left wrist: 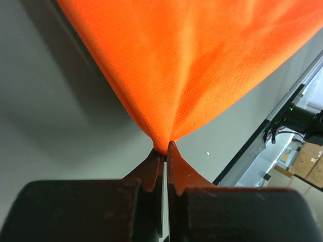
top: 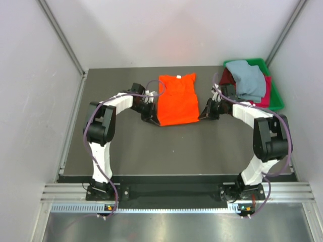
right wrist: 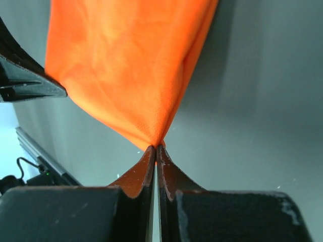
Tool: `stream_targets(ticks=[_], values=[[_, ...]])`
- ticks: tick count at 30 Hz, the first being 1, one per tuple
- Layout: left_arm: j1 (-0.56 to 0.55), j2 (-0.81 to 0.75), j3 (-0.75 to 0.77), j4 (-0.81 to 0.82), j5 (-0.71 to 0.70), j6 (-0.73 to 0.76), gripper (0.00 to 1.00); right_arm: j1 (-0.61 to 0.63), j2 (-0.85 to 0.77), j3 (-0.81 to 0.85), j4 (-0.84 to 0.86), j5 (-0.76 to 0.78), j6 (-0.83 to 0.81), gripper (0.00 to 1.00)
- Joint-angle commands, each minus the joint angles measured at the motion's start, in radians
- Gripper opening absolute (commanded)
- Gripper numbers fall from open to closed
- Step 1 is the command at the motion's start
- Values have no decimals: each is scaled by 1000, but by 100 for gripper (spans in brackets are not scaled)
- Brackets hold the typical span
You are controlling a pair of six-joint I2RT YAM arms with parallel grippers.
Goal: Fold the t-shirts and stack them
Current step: Fold the tshirt
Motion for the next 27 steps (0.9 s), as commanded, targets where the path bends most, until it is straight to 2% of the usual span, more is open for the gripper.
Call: stream_targets(ticks=[1, 8, 16, 22, 27], values=[[-1, -116, -15, -35, -14, 41, 0, 3, -93, -24, 0, -18, -19, 0], [-15, -250, -72, -40, -31, 55, 0, 3, -216, -104, -22, -25, -29, 0], [-99, -428, -158, -51, -72, 92, 0, 10, -391, -179, -45, -44, -33, 0], [-104, -535, -215, -69, -72, 105, 0, 15, -526, -225, -80, -33, -43, 0], [-101, -599, -232, -77, -95, 105, 0, 15, -578, -234, -100, -25, -63, 0]])
